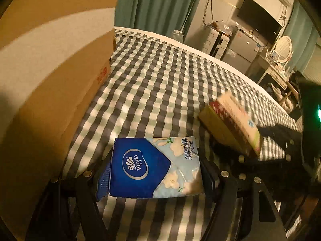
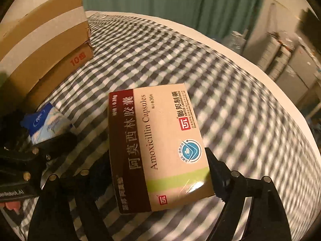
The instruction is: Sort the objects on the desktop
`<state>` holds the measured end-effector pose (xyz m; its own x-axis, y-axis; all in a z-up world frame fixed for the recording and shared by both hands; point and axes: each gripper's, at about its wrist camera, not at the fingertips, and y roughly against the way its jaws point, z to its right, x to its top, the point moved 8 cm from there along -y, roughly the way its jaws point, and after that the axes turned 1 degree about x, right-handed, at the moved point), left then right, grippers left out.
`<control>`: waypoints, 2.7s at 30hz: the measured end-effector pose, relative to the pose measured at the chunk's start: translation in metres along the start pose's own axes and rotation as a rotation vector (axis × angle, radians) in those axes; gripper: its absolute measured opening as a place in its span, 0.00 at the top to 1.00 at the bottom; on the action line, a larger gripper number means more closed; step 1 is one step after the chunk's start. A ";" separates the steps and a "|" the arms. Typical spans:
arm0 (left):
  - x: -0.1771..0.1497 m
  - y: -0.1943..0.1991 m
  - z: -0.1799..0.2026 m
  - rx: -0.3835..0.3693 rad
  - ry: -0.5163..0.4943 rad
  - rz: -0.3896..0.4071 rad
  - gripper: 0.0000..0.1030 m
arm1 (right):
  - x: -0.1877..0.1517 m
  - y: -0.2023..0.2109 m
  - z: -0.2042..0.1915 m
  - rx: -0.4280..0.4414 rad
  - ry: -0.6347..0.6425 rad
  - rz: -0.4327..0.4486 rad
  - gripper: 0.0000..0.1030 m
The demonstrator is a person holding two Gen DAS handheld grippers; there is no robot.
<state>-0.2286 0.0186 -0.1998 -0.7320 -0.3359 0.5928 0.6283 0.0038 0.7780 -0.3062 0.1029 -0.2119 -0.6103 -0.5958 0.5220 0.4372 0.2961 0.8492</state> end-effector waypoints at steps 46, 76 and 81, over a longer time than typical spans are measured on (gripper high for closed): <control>0.098 0.204 -0.208 -0.019 -0.070 0.167 0.02 | 0.113 0.193 -0.184 -0.168 -0.343 0.355 0.01; -0.008 0.255 -0.133 0.096 -0.168 0.257 0.00 | -0.033 0.227 -0.162 -0.324 -0.495 0.363 0.01; -0.006 0.259 -0.133 0.082 -0.150 0.258 0.00 | -0.034 0.227 -0.162 -0.324 -0.497 0.360 0.01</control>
<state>-0.0267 -0.1036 -0.0295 -0.5854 -0.1712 0.7924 0.7797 0.1490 0.6082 -0.0790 0.0692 -0.0495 -0.5865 -0.0664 0.8072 0.7974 0.1273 0.5898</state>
